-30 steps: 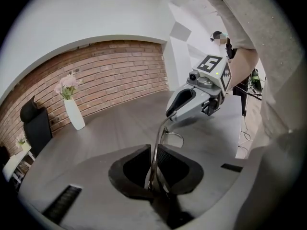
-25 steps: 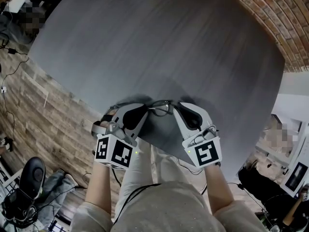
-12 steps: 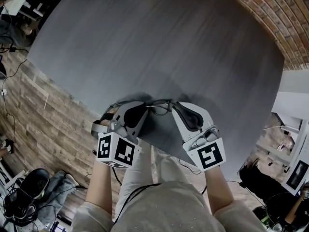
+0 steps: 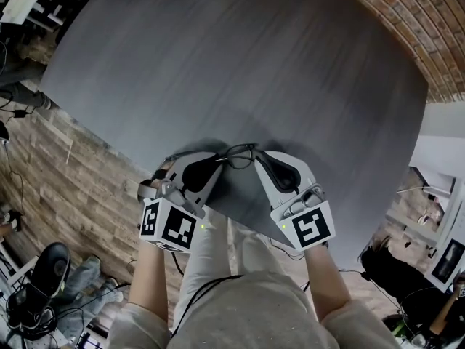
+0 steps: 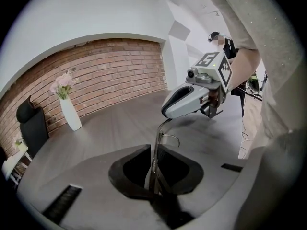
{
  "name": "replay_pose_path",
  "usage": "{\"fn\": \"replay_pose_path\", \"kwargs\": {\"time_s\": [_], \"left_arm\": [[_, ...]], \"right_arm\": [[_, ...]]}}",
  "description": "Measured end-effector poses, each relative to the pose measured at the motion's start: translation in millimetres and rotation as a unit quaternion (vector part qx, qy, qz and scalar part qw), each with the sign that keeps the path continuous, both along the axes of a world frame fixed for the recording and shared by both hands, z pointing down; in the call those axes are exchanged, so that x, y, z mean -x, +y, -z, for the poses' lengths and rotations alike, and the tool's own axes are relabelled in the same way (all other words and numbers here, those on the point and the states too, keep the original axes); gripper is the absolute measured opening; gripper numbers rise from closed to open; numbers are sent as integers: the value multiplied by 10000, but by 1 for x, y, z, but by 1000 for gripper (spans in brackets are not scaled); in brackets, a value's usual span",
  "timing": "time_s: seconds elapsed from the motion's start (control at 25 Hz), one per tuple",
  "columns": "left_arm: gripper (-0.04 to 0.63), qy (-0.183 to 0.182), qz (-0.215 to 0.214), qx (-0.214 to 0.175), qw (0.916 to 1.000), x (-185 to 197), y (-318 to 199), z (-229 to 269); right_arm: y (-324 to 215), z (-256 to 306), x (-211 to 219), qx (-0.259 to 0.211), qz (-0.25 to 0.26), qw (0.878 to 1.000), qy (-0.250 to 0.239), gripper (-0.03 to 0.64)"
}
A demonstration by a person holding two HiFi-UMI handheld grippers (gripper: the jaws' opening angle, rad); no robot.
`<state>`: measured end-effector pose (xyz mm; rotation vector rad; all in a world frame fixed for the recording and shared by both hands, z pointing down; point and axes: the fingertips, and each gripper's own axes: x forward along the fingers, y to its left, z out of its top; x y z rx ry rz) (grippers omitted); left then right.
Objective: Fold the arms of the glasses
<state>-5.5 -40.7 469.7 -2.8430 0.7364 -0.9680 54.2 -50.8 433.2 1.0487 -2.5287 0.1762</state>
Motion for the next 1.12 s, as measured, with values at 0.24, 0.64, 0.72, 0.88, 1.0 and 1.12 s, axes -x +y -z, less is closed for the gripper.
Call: {"fn": "replay_pose_path", "kwargs": {"time_s": [0.24, 0.64, 0.72, 0.88, 1.0, 1.12], "left_arm": [[40, 258, 30, 58, 9996, 1, 0, 6], [41, 440, 75, 30, 9990, 12, -4, 7], [41, 391, 18, -20, 9992, 15, -5, 8], [41, 405, -43, -55, 9992, 21, -8, 11], [41, 571, 63, -60, 9983, 27, -14, 15], [41, 910, 142, -182, 9956, 30, -22, 27]], "right_arm": [[-1, -6, 2, -15, 20, 9999, 157, 35], [-7, -15, 13, -36, 100, 9995, 314, 35], [-8, -16, 16, -40, 98, 9994, 329, 35], [-13, -17, 20, -20, 78, 9993, 355, 35], [-15, -19, 21, -7, 93, 9990, 436, 35], [-15, -19, 23, -19, 127, 9989, 461, 35]]}}
